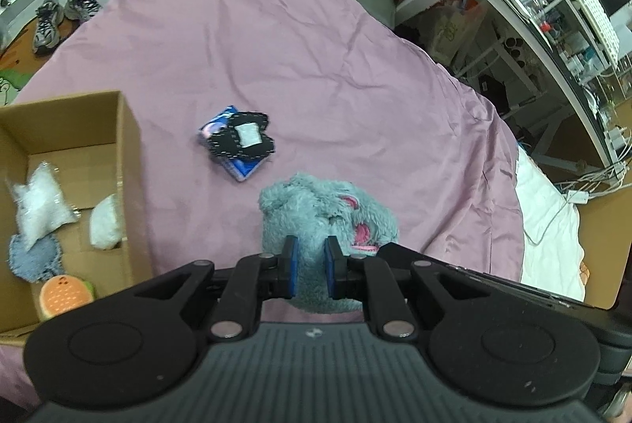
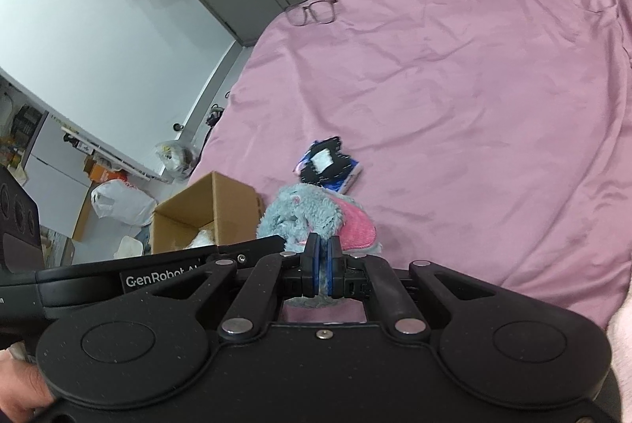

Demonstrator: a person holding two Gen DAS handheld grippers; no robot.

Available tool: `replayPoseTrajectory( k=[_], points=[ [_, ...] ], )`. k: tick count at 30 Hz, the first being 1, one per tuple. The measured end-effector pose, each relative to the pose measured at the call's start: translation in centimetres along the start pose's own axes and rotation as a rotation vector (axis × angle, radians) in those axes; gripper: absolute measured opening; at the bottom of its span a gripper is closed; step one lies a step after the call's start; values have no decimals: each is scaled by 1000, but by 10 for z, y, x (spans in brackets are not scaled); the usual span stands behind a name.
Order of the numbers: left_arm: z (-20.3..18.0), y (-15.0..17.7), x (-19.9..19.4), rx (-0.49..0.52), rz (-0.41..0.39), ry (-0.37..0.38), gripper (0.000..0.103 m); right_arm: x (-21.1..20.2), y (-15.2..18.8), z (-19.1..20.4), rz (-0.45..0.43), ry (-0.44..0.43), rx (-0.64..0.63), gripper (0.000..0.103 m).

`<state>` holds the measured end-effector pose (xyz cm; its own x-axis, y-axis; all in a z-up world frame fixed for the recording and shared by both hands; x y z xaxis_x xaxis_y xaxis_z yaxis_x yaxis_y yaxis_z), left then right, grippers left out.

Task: Organize soft objects
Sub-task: 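Carry the grey plush with the left tool over the box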

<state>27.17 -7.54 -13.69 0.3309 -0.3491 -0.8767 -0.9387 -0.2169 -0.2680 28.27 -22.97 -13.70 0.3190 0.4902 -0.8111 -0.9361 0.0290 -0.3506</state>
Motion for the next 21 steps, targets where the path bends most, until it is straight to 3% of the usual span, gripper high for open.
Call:
replayPoseTrajectory(
  k=[21],
  points=[
    [70, 14, -49, -78, -72, -3, 12, 17, 24, 80, 11, -11, -94, 4]
  ],
)
Point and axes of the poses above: each gripper's, at about its wrist camera, not at the fingertips, and x roughly the way its jaws point, z to its left, y to its underside, the point moved 4 cm from there along x, roughly the way its jaws point, and after that the axes turned 6 degrees about z, right-handed, at the moved point
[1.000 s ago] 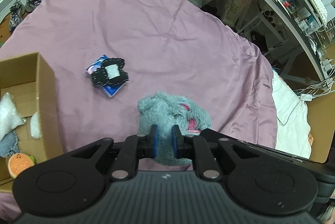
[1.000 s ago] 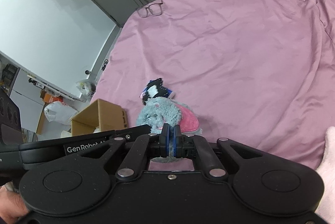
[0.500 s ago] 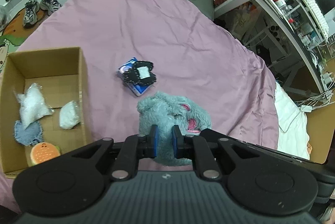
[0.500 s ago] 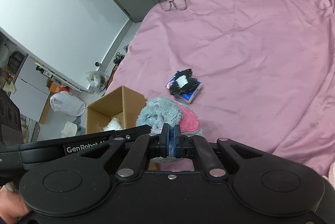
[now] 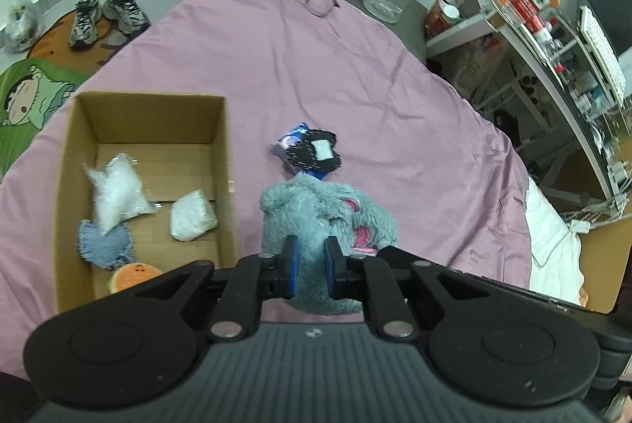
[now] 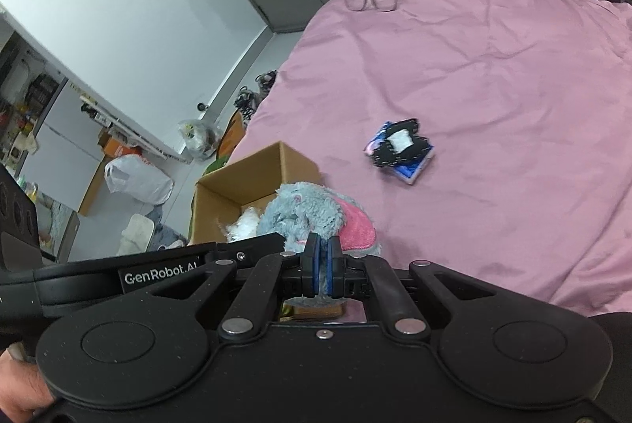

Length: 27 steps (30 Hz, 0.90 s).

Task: Organize soft objects
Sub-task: 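Carry the grey plush with the left tool over the box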

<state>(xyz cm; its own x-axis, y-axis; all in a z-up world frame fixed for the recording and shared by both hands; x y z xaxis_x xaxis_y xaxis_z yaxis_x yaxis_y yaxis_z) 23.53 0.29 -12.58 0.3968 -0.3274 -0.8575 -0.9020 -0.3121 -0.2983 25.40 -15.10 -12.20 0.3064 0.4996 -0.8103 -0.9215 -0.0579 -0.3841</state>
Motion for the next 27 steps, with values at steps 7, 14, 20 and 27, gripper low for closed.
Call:
replayPoseTrajectory(
  k=[7, 14, 20, 27],
  points=[
    [29, -1, -17, -36, -24, -11, 12, 14, 3, 30, 18, -17, -40, 4],
    [60, -1, -33, -84, -51, -27, 12, 29, 4, 62, 40, -34, -92, 4],
    [80, -2, -39, -102, -57, -40, 12, 42, 7, 81, 58, -38, -118, 4],
    [97, 1, -31, -124, -31, -39, 12, 57, 12, 86, 87, -27, -119, 4]
  ],
)
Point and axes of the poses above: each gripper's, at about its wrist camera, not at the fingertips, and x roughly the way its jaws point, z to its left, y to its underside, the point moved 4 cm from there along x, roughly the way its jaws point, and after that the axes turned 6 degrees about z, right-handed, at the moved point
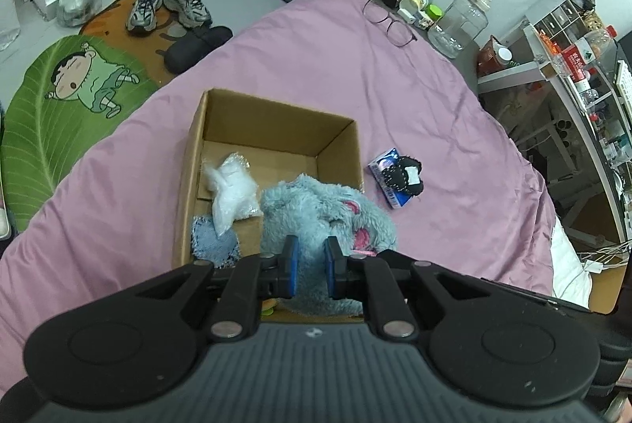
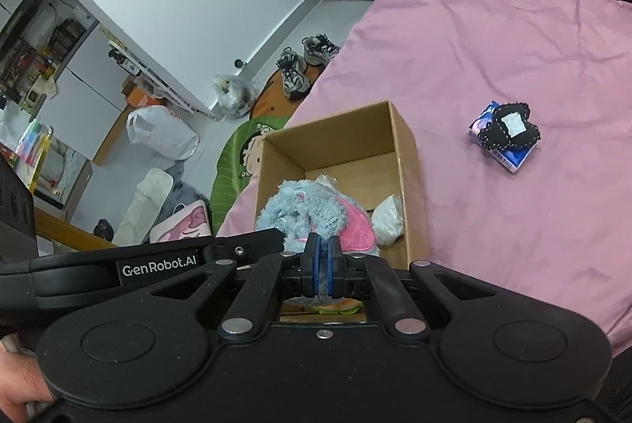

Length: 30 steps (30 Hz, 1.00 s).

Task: Organize soft objects
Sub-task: 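Carry the grey plush with the left tool over the box, then open the left tool to drop the grey plush into the box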

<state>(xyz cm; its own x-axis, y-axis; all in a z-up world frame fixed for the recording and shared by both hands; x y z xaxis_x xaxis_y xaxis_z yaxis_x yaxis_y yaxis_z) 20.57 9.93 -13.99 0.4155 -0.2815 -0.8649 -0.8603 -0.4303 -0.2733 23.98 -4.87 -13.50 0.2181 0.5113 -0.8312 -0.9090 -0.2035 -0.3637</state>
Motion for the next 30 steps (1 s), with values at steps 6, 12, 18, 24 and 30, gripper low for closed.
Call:
replayPoseTrajectory(
  k=[6, 12, 18, 24, 30],
  points=[
    [6, -3, 9, -26, 42, 7, 17, 4, -2, -11, 24, 0, 51, 17],
    [12, -5, 13, -40, 60, -38, 17, -2, -2, -27, 13, 27, 70, 17],
    [6, -7, 12, -31, 49, -67, 29, -8, -3, -42, -1, 33, 84, 24],
    [-6, -10, 14, -18, 43, -91, 45, -13, -4, -58, -15, 33, 110, 33],
    [-25, -18, 15, 16, 28, -93, 49, -17, -8, -78, -34, 36, 126, 36]
  ],
)
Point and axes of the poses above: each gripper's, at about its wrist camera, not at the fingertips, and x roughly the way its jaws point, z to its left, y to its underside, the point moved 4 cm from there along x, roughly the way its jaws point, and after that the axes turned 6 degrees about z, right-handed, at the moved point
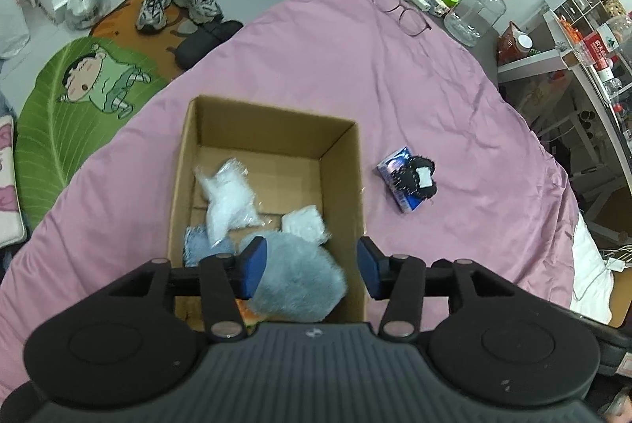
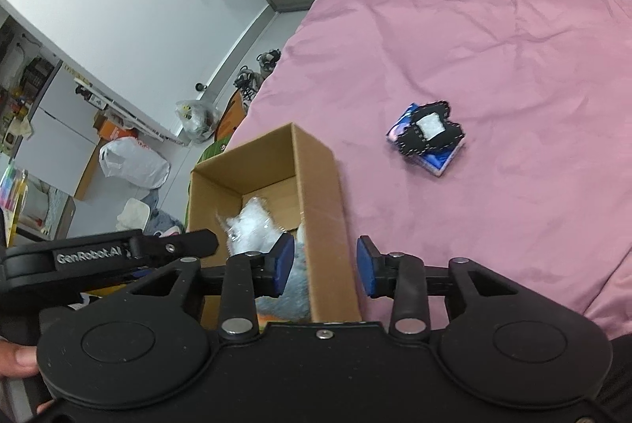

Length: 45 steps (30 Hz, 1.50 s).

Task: Organize soft objects
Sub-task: 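Open the left tool to drop the grey plush into the box, then grasp the blue tissue packet with left tool while right tool grasps black patch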

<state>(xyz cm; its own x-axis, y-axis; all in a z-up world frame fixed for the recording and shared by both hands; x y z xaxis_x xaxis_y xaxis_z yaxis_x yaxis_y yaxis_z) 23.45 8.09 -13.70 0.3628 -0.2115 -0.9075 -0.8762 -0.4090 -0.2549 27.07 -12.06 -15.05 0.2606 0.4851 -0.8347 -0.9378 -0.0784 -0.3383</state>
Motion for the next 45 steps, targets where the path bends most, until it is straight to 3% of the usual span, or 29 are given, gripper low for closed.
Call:
replayPoseTrajectory(
  k=[11, 15, 18, 20, 22, 24, 35, 43, 45],
  points=[
    [-41, -19, 15, 63, 11, -17, 50, 5, -23, -41, -5, 2, 52, 42],
    [-55, -30, 24, 72, 20, -15, 50, 9, -33, -53, -8, 9, 58, 52],
    [-65, -38, 30, 85, 27, -11, 50, 14, -41, -62, -2, 19, 62, 52],
    [-74, -45, 34, 103, 33, -10, 54, 19, -46, -67, 4, 24, 59, 54],
    [-81, -53, 39, 111, 35, -15, 67, 24, -50, -71, 2, 33, 48, 63],
    [-87, -59, 44, 112, 37, -12, 74, 28, -55, -76, -4, 46, 38, 72],
    [-121, -83, 86, 133, 80, 12, 87, 62, -78, -101, 15, 43, 21, 72],
    [-121, -99, 116, 69, 119, -23, 88, 92, -91, -109, 43, 27, -5, 69],
    [-122, -102, 121, 52, 111, -38, 88, 99, -92, -113, 46, 29, -9, 61]
  ],
)
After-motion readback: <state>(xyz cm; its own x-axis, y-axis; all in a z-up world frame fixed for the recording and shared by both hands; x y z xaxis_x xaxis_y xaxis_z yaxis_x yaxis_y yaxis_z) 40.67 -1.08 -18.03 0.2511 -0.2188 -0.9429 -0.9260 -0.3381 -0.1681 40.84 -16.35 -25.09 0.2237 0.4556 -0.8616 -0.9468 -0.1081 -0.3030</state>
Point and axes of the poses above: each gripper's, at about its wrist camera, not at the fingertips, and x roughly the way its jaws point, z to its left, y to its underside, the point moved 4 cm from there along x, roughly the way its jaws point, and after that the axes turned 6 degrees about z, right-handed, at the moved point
